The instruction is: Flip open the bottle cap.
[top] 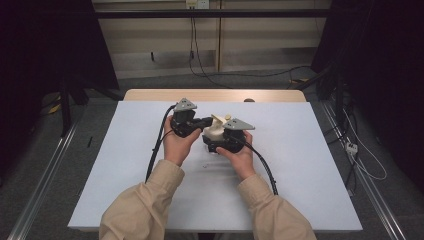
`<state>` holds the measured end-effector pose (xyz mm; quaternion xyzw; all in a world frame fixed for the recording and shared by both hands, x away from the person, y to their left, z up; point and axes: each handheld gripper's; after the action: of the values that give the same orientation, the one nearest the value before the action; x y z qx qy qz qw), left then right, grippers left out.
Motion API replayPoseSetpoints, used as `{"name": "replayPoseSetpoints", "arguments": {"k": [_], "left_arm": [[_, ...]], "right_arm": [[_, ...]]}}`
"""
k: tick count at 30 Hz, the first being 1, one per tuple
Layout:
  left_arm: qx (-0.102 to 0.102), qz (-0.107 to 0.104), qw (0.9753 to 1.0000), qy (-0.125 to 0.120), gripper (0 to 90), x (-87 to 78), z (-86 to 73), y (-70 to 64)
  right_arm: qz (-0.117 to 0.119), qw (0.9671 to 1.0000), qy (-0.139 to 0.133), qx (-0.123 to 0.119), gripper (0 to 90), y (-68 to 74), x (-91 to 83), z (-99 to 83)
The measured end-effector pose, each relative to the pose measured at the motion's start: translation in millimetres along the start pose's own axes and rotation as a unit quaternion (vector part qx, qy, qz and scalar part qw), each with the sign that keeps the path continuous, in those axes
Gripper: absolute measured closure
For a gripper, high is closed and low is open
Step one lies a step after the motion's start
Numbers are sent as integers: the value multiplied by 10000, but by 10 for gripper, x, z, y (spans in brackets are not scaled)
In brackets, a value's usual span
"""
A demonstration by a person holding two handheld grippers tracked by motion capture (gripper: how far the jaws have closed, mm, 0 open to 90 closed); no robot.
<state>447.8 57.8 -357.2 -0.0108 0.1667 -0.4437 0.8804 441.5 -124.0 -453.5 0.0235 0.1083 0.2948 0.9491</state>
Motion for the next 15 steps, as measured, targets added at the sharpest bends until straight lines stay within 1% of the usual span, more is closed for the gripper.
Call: {"name": "replayPoseSetpoints", "arguments": {"k": [2,5,6,10,15], "left_arm": [[28,1,10000,19,900,3,10,-4],[0,-5,10000,-8,900,15,23,-14],[29,-9,10000,8,900,16,30,-13],[33,-22,10000,-5,900,23,48,-18],[26,10,10000,9,900,31,46,-9]], "right_arm": [[1,10000,4,7,62,1,0,0],[-2,10000,6,6,62,1,0,0],[-3,10000,6,6,62,1,0,0],[-5,10000,7,9,61,2,0,0],[-15,10000,5,8,61,3,0,0]]}}
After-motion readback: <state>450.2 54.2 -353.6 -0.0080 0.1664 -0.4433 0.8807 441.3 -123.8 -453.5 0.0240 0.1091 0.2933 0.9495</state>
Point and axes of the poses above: each handheld gripper's, and its own axes: x roughly forward along the jaws, z roughly out of its top, y roughly to its left, and after that the axes turned 10 degrees about -y, right-handed
